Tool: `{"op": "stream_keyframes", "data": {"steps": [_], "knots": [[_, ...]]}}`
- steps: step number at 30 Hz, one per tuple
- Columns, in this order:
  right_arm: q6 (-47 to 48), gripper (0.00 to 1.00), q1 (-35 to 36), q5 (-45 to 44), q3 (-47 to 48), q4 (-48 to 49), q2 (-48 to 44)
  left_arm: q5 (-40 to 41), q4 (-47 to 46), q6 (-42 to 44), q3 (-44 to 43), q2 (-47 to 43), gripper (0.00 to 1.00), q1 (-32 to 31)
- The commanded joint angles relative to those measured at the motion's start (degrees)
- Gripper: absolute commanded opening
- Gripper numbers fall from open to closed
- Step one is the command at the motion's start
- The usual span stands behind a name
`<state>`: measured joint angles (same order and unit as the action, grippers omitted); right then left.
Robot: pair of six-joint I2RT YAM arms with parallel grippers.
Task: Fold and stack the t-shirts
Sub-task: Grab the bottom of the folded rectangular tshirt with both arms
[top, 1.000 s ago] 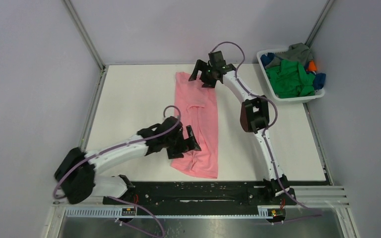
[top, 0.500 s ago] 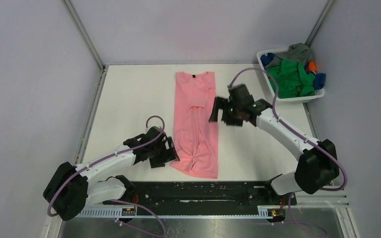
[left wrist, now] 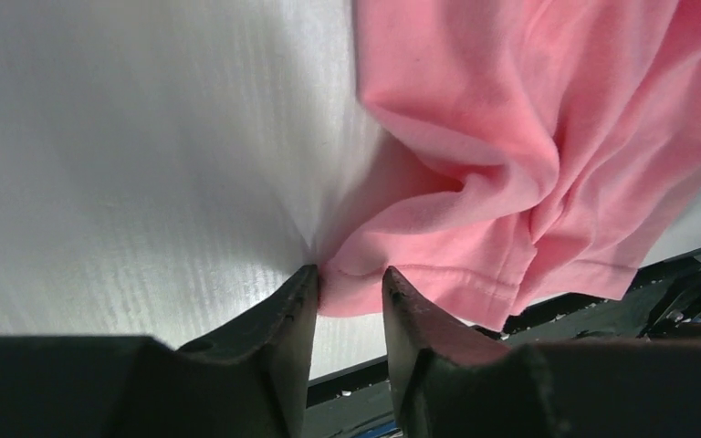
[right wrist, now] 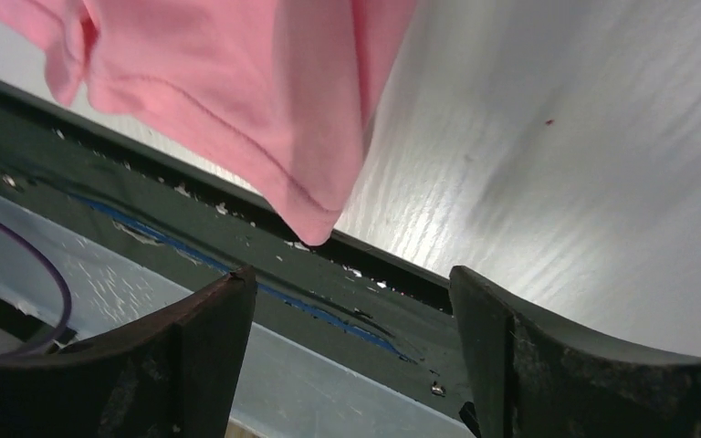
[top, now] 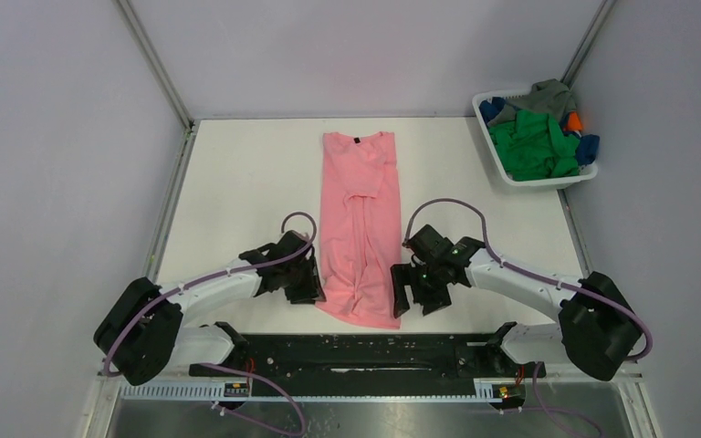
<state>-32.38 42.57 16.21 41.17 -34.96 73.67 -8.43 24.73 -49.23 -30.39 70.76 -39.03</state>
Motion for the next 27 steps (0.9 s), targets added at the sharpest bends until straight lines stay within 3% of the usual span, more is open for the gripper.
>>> {"op": "stream_keyframes", "data": {"steps": [1,3,6,9,16,20,27], "knots": [[-0.1,0.84,4.8,3.1,-2.4,3.4,1.3,1.3,-0.7,0.9,1.8,2.1,0.31,-2.5],[-0.3,0.81,5.8,2.7,-3.3,4.7,2.3,1.9,-1.0,0.1,2.5,1.9,0.26,-4.0],[-0.3,0.72,6.2,2.4,-5.2,7.8,4.1,2.7,-1.1,-0.7,3.5,1.3,0.00,-4.4],[0.3,0.63,6.3,2.2,-5.2,10.1,5.7,2.3,-1.4,-2.5,5.0,-1.2,0.00,-5.4],[1.0,0.52,6.7,4.5,-4.8,13.1,9.4,0.4,-3.0,-8.4,8.7,-9.1,0.00,-8.0],[0.6,0.29,7.4,6.4,-4.7,13.6,12.2,0.1,-3.5,-10.3,9.0,-10.8,0.00,-8.9],[0.4,0.18,7.8,-0.4,-3.0,7.4,4.9,-1.6,-4.9,-12.4,7.8,-16.5,0.00,-9.7]]}}
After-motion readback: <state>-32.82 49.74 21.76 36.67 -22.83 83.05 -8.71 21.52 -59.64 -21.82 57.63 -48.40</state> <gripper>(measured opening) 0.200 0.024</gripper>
